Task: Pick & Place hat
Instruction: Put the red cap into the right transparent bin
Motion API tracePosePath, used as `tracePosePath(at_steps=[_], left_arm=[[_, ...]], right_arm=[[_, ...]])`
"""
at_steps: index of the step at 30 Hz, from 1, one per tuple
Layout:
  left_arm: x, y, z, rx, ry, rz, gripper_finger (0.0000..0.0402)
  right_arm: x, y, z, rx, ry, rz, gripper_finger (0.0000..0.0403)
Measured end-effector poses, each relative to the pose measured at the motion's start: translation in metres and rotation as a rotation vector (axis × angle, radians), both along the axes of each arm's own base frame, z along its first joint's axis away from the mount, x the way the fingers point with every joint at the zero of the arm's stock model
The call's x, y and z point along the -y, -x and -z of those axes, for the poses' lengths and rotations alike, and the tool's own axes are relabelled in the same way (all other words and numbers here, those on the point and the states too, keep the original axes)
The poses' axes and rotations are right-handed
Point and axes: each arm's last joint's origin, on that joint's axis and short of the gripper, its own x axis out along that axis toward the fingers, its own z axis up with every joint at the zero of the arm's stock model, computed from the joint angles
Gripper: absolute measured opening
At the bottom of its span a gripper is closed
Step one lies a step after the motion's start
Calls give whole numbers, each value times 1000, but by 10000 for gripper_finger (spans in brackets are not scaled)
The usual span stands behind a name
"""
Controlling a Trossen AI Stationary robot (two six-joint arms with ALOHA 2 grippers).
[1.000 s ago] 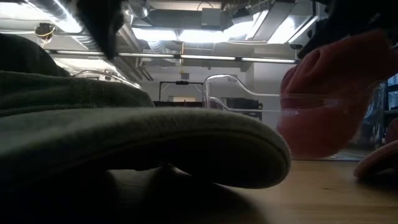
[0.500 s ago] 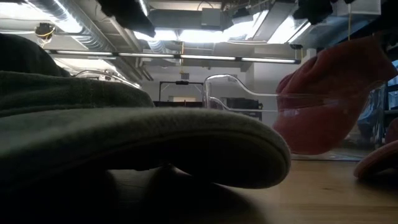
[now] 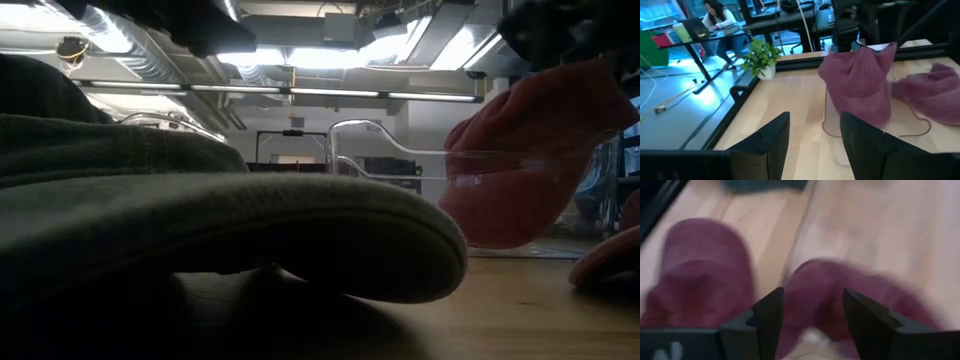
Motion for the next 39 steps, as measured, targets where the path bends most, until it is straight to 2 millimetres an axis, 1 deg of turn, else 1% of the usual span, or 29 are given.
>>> tracePosePath(at_steps=[5, 9, 16, 18, 20, 22, 26, 28, 30, 33, 36, 37, 39], left_arm=[[-1, 0, 1, -8, -14, -2, 171], [-1, 0, 1, -9, -16, -2, 171], [-1, 0, 1, -7, -7, -3, 171], [-1, 0, 1, -2, 12, -6, 171], [-1, 0, 1, 2, 31, -9, 171], [0, 0, 1, 3, 33, -8, 171], [0, 0, 1, 3, 34, -8, 171], [0, 0, 1, 3, 35, -9, 171], [0, 0, 1, 4, 36, -9, 171], [0, 0, 1, 4, 36, -9, 171], [0, 0, 1, 4, 36, -9, 171], [0, 0, 1, 3, 36, -9, 171], [0, 0, 1, 3, 35, -9, 171]], right_arm=[[-16, 4, 11, -174, -213, 149, 201], [-30, 14, 12, -280, -372, 270, 201], [-52, 32, 13, -412, -545, 478, 201], [-58, 37, 15, -459, -578, 565, 201], [-64, 41, 20, -503, -577, 660, 201], [-73, 41, 29, -528, -544, 743, 201], [-92, 32, 49, -473, -490, 858, 201], [-100, 26, 60, -484, -483, 918, 201], [-108, 20, 71, -516, -478, 913, 201], [-120, 13, 86, -575, -450, 831, 201], [-127, 9, 96, -645, -426, 759, 201], [-125, 10, 99, -683, -412, 777, 201], [-120, 13, 100, -716, -380, 882, 201]])
